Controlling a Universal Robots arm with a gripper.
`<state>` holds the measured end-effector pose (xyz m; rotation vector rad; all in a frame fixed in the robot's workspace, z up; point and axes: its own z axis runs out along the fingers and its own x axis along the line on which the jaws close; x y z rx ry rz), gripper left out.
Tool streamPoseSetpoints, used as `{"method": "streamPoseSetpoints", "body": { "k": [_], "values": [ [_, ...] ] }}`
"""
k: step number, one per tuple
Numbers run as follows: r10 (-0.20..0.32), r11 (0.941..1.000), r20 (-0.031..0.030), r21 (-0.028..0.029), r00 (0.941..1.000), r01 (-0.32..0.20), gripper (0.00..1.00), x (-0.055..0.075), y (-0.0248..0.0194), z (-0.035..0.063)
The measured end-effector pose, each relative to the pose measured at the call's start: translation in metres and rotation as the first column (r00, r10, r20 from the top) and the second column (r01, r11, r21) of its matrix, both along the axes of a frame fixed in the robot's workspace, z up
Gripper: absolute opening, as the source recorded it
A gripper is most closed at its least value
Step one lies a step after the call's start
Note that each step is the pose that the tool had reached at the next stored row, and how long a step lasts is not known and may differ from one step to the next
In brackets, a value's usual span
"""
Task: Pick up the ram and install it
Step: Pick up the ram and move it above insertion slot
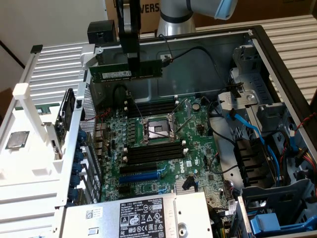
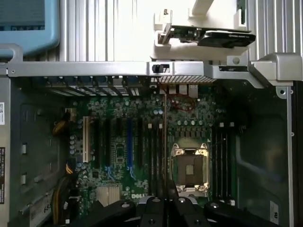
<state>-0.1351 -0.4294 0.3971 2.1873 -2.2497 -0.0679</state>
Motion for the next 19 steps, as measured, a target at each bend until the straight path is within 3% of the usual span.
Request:
{"method": "streamPoseSetpoints", "body": {
  "k": [2,3,8,19],
  "values": [
    [0.000,1.0000,0.0001,0.0000,1.0000,0.000,0.12,0.003,-0.0023,-0.0037],
    [0.000,1.0000,0.0001,-0.0001,1.0000,0.000,0.12,0.011,-0.0039,-0.0090],
    [0.000,1.0000,0.0002,0.0000,1.0000,0.000,0.12,0.022,-0.0053,-0.0184],
    [0.000,1.0000,0.0001,-0.0001,1.0000,0.000,0.12,0.024,-0.0052,-0.0349]
  ]
}}
